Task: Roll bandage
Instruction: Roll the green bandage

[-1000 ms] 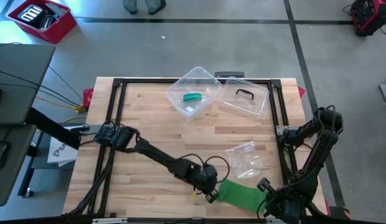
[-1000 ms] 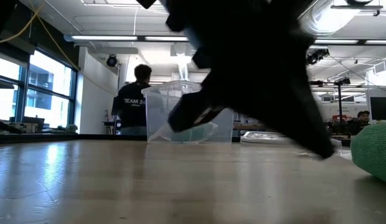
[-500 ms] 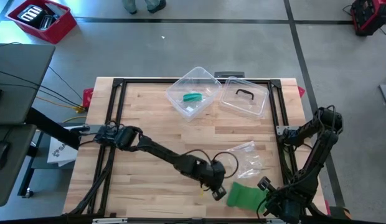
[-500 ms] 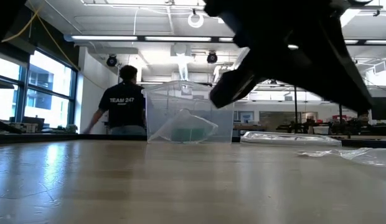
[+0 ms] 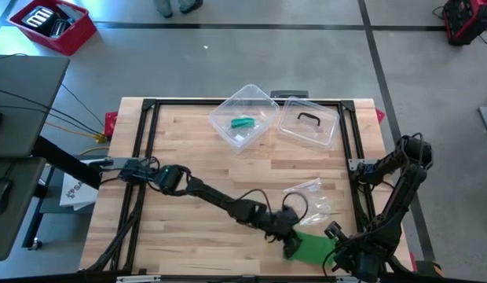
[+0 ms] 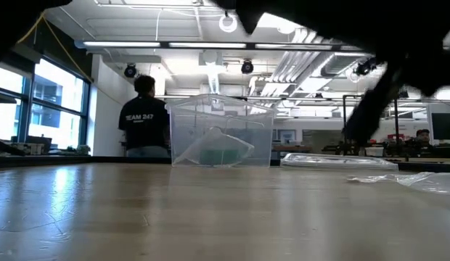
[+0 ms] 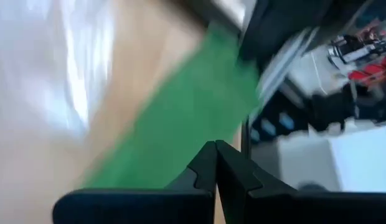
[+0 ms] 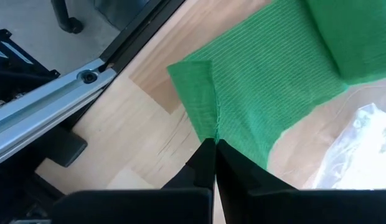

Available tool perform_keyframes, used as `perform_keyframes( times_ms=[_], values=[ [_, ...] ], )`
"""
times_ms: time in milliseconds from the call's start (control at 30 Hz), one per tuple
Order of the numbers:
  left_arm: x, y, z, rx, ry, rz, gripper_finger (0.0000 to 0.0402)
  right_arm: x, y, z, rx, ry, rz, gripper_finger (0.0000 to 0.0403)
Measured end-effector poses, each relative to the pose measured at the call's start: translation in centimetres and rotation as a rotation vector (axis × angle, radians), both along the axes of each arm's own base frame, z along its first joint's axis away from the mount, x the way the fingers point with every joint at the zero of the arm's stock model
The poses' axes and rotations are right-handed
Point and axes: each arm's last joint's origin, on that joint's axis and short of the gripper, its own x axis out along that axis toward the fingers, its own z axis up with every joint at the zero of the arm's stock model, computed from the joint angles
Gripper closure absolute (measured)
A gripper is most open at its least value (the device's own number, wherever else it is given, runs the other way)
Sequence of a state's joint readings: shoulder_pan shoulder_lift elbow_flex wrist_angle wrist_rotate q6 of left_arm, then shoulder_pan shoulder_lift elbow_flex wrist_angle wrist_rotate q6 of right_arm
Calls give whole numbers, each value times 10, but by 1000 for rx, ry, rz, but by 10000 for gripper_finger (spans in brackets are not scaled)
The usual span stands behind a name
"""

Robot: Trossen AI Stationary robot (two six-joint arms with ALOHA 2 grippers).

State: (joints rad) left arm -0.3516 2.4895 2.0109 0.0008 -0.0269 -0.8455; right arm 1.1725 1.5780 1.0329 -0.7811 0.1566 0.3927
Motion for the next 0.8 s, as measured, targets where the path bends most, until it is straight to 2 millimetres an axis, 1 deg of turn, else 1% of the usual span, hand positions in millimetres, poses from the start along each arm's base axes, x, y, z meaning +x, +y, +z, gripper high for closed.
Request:
perform_keyframes(
  times_ms=[67, 100, 167, 233, 300, 433, 533, 600, 700, 733, 800],
  values=[
    [4, 6, 20, 64, -10, -11, 402, 0, 0, 0, 2, 1, -7, 403],
    [5, 9, 27, 96, 13, -18, 402, 0, 0, 0, 4, -3, -16, 403],
    [0, 11, 31, 167, 103, -42, 401, 0, 1, 0, 4, -23, -27, 403],
    [-7, 10, 26, 245, 219, -56, 402, 0, 3, 1, 12, -52, -28, 403],
    [-13, 8, 25, 304, 294, -52, 402, 0, 5, 2, 28, -84, -24, 403],
    [-21, -3, 28, 304, 327, -48, 402, 0, 6, 17, 120, -135, -24, 403],
    [-27, -16, 24, 334, 330, -15, 402, -1, 3, 30, 176, -193, -57, 403],
    [-31, -26, 24, 345, 311, 9, 402, -2, 3, 38, 224, -227, -63, 403],
    [-30, -40, 21, 314, 261, 1, 402, -1, 5, 44, 269, -266, -62, 403],
    [-30, -46, 17, 313, 250, -16, 401, -1, 6, 45, 279, -273, -60, 403],
    [-28, -54, 2, 323, 231, -33, 402, 0, 7, 45, 287, -278, -56, 403]
  ],
)
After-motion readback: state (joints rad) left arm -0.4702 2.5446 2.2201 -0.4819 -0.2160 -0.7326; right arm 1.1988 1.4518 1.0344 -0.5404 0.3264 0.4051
